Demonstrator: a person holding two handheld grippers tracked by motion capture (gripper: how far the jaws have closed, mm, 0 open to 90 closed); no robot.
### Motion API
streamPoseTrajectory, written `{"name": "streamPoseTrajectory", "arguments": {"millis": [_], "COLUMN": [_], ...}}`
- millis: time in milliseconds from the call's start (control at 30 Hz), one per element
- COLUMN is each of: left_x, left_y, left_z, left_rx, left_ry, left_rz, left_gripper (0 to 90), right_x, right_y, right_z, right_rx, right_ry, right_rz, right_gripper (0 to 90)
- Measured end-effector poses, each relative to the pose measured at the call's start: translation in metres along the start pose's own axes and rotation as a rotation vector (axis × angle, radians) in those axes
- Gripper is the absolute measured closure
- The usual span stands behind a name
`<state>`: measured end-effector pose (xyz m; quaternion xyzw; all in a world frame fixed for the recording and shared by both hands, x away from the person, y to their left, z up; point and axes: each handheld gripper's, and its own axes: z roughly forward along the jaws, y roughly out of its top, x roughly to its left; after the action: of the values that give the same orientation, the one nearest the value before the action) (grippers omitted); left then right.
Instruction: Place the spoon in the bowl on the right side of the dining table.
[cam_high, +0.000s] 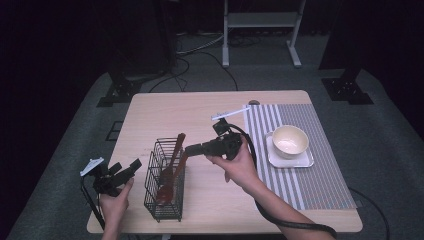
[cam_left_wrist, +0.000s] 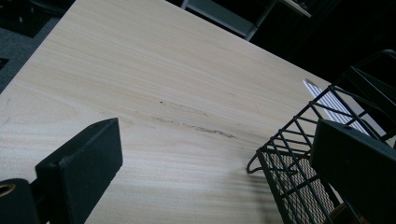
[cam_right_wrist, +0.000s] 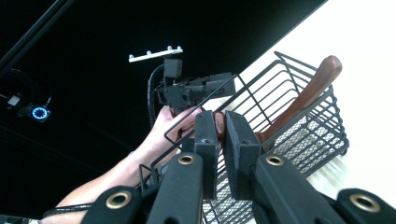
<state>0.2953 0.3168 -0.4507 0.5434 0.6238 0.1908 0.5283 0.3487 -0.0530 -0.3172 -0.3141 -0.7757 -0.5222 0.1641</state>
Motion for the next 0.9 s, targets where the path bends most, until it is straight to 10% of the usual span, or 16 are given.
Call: {"name": "streamPoseTrajectory", "arguments": {"millis": [900], "left_x": [0.000], "left_y": [0.000], "left_z": [0.000], "left_rx": [-0.001], "left_ry": [0.003], "left_rz": [0.001], "left_gripper": [1.6], "right_x": [-0.011], "right_y": [0.008], "right_z": [-0.016], "right_rx": [-0.052], "right_ry": [0.080], "right_rz": [0.070], "right_gripper": [84.1]}}
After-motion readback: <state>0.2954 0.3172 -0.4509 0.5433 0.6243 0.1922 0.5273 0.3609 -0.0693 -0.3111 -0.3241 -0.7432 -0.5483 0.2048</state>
